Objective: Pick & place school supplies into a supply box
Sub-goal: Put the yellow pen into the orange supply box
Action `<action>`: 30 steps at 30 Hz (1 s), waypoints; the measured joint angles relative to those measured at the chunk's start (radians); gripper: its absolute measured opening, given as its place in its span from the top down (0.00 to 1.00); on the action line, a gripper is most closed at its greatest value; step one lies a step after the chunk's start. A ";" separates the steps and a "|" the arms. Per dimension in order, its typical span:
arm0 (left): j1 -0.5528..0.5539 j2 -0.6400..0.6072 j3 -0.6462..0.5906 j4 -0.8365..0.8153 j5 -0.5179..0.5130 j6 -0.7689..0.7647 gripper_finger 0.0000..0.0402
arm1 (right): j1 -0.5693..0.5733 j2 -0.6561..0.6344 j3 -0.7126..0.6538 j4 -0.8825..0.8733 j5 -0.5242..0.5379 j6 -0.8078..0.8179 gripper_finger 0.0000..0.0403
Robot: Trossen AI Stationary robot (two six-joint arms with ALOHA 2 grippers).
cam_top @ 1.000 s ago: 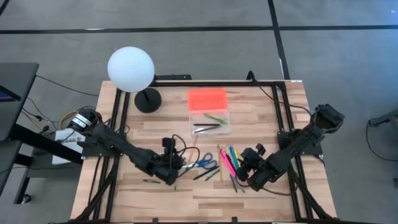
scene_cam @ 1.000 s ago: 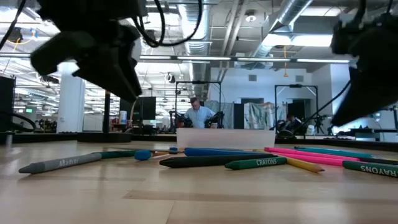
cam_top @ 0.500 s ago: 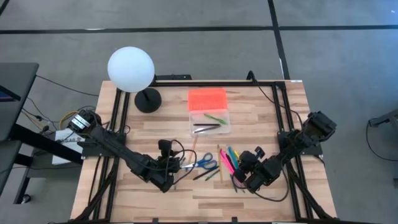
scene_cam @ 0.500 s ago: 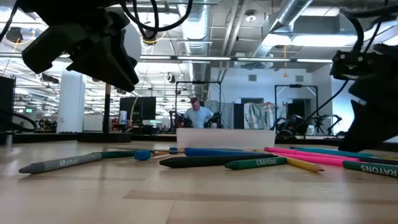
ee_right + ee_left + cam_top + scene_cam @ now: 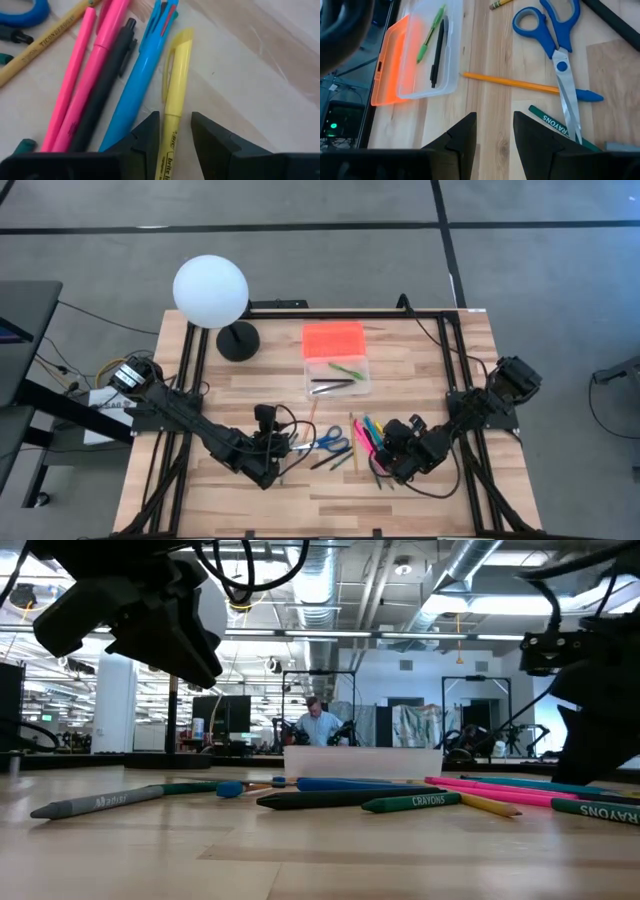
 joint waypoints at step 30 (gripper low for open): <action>0.000 0.001 0.000 -0.094 0.046 -0.022 0.69 | -0.057 0.000 0.015 -0.060 0.019 -0.191 0.97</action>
